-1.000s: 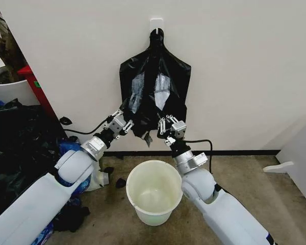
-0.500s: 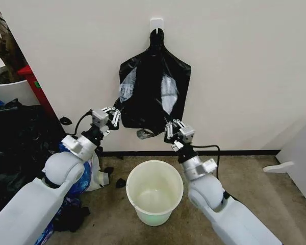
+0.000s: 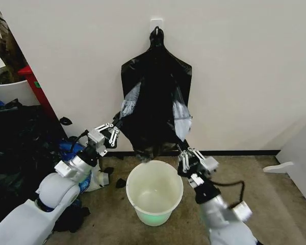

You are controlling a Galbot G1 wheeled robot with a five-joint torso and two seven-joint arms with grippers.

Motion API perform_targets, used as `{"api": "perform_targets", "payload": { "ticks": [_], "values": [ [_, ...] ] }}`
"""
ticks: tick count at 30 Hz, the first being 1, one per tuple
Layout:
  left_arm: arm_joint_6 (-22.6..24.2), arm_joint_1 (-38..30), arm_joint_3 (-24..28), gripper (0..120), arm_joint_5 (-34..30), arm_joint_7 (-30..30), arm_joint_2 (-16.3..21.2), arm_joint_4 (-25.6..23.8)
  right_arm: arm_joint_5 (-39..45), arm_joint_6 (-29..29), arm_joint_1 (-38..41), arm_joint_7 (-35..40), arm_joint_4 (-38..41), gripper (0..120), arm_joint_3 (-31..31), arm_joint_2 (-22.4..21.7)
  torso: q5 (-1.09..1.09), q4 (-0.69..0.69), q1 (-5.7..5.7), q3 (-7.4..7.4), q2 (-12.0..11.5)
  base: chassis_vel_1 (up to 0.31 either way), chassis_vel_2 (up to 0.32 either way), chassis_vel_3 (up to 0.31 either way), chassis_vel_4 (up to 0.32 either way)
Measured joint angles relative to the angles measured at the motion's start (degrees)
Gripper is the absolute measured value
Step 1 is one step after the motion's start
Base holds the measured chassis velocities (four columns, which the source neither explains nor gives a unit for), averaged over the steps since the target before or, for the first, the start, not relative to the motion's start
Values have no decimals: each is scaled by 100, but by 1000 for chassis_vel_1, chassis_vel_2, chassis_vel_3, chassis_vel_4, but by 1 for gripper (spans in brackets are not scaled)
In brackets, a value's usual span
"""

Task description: Place the garbage bag over the trash bin.

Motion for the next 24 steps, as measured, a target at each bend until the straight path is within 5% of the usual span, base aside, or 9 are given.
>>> {"api": "perform_targets", "payload": {
  "ticks": [9, 24],
  "values": [
    [252, -101, -311, 0, -1404, -68, -16, -757, -456, 150, -206, 12, 445, 0, 275, 354, 0, -1, 1, 1, 0, 0, 0, 0, 0],
    [389, 230, 15, 0, -1211, -76, -334, -598, -375, 59, 122, 177, 173, 0, 171, 457, 0, -1, 1, 1, 0, 0, 0, 0, 0]
  ]
}}
